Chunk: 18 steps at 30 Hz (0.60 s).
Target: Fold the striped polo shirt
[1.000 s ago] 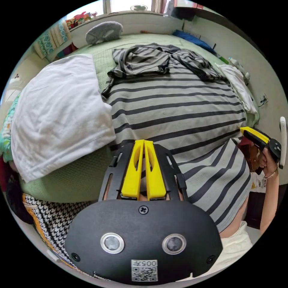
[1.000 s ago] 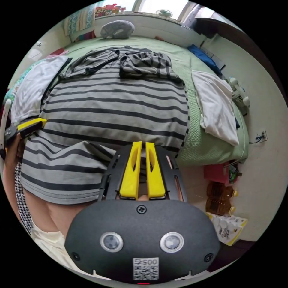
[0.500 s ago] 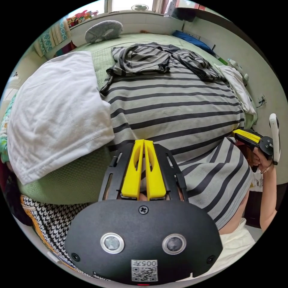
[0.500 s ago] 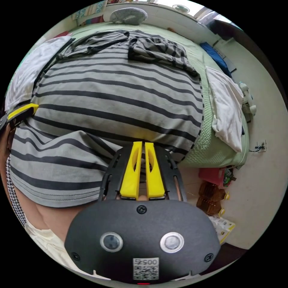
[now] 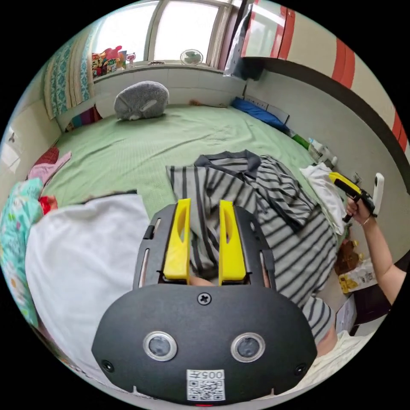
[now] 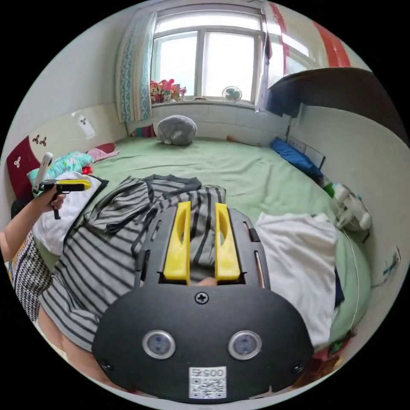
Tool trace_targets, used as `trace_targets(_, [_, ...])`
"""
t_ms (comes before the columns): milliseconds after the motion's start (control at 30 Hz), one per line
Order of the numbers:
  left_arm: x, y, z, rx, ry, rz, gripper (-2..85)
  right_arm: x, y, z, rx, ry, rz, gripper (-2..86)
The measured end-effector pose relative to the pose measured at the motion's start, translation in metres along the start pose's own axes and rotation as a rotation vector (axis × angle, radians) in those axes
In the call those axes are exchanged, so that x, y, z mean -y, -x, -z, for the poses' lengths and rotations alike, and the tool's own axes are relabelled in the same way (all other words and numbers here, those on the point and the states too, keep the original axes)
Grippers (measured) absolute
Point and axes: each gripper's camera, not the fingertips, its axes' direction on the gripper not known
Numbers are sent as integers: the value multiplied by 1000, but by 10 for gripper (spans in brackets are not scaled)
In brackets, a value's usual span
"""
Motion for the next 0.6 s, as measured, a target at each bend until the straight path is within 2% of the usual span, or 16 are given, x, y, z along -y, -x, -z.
trace_targets(100, [49, 22, -37, 16, 84, -3, 159, 47, -20, -65, -3, 65, 22, 97])
trace_targets(267, [96, 46, -75, 7, 128, 43, 177, 91, -51, -157, 45, 178, -97, 114])
trace_targets(333, [107, 55, -96, 7, 176, 69, 181, 101, -53, -201, 6, 322, -84, 124])
trace_targets(433, [112, 65, -120, 34, 241, 109, 181, 104, -53, -235, -33, 431, -65, 129])
trace_targets(600, [121, 64, -128, 76, 215, 145, 152, 110, -52, -241, -39, 425, -86, 94])
